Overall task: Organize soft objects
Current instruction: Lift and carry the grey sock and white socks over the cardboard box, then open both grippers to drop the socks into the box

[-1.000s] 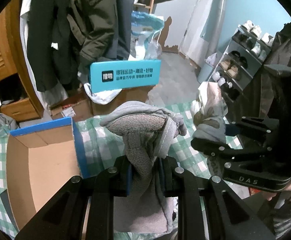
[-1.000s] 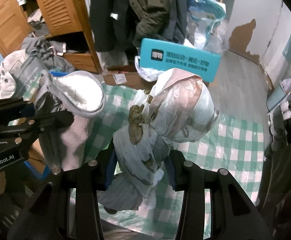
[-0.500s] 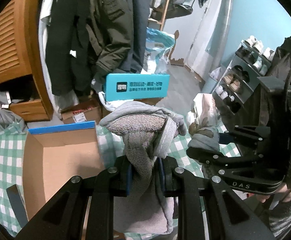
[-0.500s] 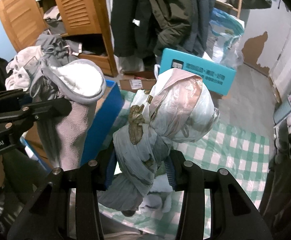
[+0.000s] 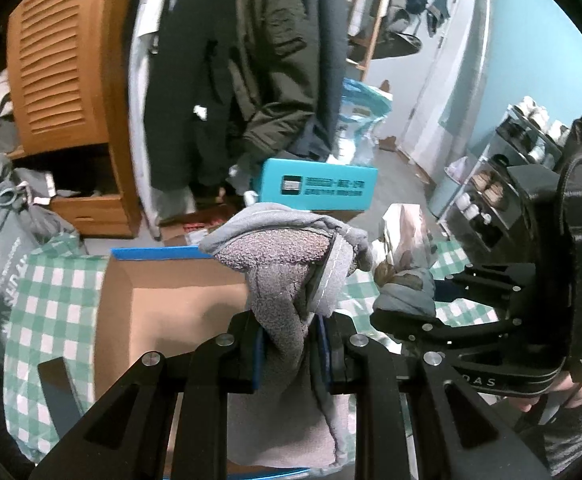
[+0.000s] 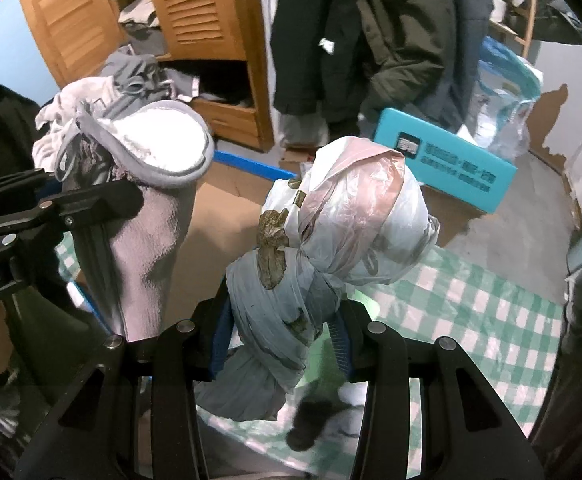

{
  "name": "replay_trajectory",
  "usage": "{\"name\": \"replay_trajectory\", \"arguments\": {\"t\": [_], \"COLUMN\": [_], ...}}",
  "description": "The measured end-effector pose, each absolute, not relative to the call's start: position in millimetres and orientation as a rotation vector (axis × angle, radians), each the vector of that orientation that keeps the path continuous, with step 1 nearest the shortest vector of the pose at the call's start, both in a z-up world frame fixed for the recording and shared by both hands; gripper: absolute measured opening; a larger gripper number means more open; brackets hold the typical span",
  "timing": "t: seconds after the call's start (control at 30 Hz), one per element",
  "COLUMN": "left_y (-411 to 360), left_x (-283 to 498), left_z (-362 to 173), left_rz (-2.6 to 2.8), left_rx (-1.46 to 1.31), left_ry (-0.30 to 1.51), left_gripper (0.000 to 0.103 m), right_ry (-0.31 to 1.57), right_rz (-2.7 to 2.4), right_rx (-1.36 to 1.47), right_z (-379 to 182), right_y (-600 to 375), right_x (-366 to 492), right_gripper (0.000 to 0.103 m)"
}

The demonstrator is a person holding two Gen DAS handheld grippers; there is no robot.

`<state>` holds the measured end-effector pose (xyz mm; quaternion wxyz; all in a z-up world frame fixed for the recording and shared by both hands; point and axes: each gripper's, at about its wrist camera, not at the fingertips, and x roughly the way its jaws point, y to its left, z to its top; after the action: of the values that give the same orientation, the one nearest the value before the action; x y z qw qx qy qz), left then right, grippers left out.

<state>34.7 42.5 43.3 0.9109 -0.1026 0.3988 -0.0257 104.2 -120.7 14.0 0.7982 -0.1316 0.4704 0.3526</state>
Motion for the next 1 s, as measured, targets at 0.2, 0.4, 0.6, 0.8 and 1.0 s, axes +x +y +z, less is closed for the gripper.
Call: {"name": "replay_trajectory", "arguments": {"t": [0.2, 0.4, 0.6, 0.8, 1.0], "left_y": [72.2, 95.2, 116.0, 127.7, 136.3], "left_x": [29.2, 26.8, 29.7, 30.3, 30.7], "left_z": [28.0, 10.1, -12.4, -28.2, -42.8], "left_rz": [-0.002, 0.056, 0.089, 0.090, 0.112], "left_rx": [-0.242, -0.247, -0.284, -0.322, -0.332], "left_ry": [0.839, 0.863, 0.902, 0.927, 0.954], "left_gripper": [0.021, 0.021, 0.022, 0.022, 0.026], "right_ry": [1.033, 1.078, 1.116, 1.152, 1.168], "right_rz": [0.794, 0.826, 0.840, 0.851, 0.852], "right_rx": [-0.304, -0.325, -0.351, -0.368, -0.387], "right_z": [4.2, -12.6, -28.4, -44.3, -55.0], "right_y": [-88.4, -58.0, -35.3, -16.0, -3.4], "right_x": [101.1, 98.4, 96.5, 97.2, 98.6], "right_gripper": [0.042, 0.042, 0.042, 0.042, 0.042]}}
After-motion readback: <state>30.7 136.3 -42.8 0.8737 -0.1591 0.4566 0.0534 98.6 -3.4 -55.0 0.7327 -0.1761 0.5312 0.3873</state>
